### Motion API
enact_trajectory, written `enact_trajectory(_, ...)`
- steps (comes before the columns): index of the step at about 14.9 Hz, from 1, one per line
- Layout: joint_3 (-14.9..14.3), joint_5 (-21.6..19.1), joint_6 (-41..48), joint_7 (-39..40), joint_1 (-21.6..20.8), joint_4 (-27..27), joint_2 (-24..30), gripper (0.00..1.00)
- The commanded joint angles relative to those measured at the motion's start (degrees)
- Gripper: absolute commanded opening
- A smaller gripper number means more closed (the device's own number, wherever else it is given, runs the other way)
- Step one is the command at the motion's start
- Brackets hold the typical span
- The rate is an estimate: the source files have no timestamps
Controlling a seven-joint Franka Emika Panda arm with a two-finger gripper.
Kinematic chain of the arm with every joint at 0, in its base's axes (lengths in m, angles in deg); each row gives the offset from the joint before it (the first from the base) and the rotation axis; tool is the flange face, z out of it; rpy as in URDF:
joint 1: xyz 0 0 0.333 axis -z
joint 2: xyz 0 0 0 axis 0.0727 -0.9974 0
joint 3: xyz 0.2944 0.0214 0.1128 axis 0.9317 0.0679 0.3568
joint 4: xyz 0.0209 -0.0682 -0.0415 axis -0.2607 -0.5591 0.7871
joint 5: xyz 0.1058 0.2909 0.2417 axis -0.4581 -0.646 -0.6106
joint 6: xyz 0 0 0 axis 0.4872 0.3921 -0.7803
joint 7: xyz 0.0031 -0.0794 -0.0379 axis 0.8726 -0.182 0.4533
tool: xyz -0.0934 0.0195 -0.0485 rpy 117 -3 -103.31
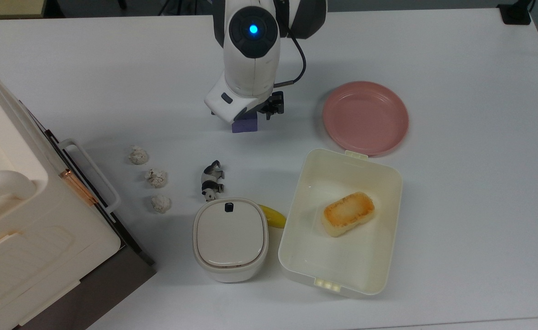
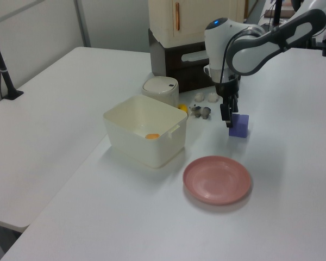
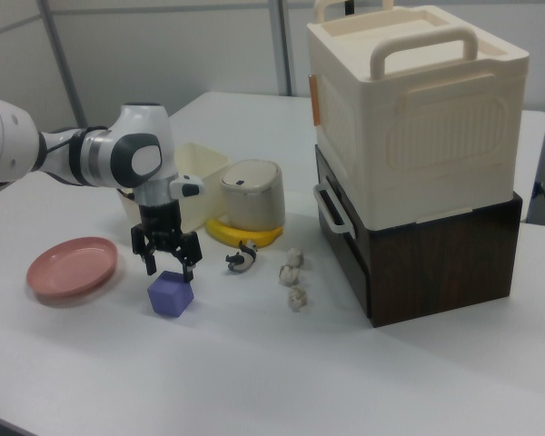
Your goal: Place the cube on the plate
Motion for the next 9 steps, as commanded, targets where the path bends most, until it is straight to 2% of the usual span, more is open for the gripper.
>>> enact_trajectory(1,-0.4,2.1,-1.8,0.1,-1.9,-1.1,-1.5,0.80)
enact_trajectory(2,-0.4,2.8,-1.6,0.3,-2.0,-1.1,-1.5,0.61)
enact_trajectory(4,-0.3,2.9,-0.8,1.2,-1.9,-0.8,-0.8,0.16)
enact_trajectory(5,-0.3,2.7,0.1,1.4,-1.9,-0.2,0.1,0.08)
enact_trajectory(6,-0.3,2.1,3.0,1.5,-1.9,1.7,1.5,0.05)
enact_trajectory(7,-0.2,1.5,5.6,1.2,-2.1,3.4,2.3,0.05)
enact_trajectory(8,-0.2,-0.9,8.4,0.4,-3.0,6.7,2.4,0.06)
enact_trajectory(9,-0.2,-3.3,9.1,-0.9,-4.2,8.8,2.2,0.13)
